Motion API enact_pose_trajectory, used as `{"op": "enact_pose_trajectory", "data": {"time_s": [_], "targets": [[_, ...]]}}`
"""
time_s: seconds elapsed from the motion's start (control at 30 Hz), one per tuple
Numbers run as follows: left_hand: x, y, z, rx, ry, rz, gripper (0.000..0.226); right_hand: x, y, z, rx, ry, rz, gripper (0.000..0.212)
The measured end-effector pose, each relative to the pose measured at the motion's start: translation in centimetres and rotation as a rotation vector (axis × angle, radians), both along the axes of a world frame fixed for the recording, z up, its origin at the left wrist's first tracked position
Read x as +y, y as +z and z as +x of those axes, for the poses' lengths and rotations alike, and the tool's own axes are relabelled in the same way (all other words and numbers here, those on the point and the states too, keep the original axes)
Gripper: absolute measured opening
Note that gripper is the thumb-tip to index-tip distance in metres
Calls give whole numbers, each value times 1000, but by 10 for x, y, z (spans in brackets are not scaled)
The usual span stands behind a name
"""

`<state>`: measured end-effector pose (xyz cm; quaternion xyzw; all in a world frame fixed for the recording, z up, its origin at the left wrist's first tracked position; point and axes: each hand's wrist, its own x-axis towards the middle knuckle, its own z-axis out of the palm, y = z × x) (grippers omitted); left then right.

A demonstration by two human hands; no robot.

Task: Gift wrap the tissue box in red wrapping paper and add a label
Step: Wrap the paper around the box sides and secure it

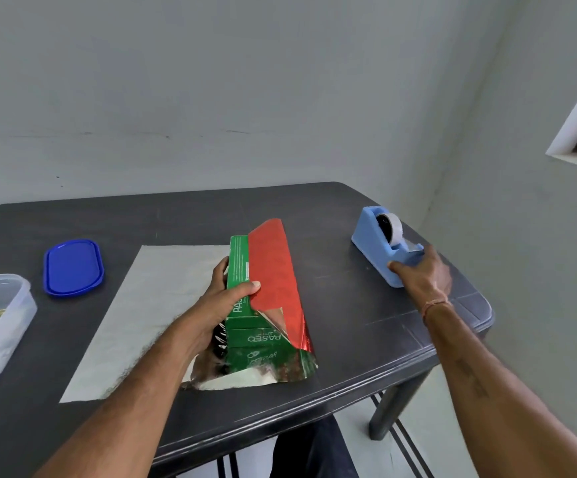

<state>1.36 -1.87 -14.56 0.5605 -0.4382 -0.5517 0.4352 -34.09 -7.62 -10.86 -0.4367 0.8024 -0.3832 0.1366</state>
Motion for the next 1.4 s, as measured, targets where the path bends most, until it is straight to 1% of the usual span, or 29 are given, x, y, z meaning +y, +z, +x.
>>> {"op": "enact_pose_trajectory", "data": {"time_s": [0.1,0.23,0.3,0.4,0.43,0.5,0.57,0.63,0.8,0.93,1.1,1.17,1.23,1.33,1.4], "targets": [[0,0,0,2,3,-3,87,18,-4,34,98,46,-35,66],[2,0,0,-4,-2,-2,90,24,-6,65,102,141,13,64],[3,2,0,-9,1,-2,97,21,-1,67,29,204,59,59],[4,3,1,-10,-2,-10,93,13,13,58,-292,291,85,44],[4,2,1,-11,-1,-15,91,11,18,54,-375,316,110,43],[3,2,1,-13,-5,-23,90,6,30,46,-477,355,176,49],[4,2,0,-12,-7,-26,91,-1,38,39,-482,368,235,57],[3,2,1,-11,-7,-24,92,-8,47,38,-477,375,287,56],[5,5,-1,-12,-11,-34,90,-12,62,41,-525,364,362,30],[7,6,-1,-21,-17,-43,90,-13,60,40,-606,313,355,38],[8,6,-2,-31,-14,-53,90,-12,56,39,-722,307,314,32],[8,6,-1,-32,-13,-45,91,-11,55,39,-767,311,305,33],[8,6,-2,-32,-14,-43,90,-8,53,39,-777,309,280,33],[7,6,-2,-25,-7,-45,89,-2,51,40,-772,301,254,25],[7,6,-2,-19,-2,-40,89,2,49,40,-787,289,242,25]]}}
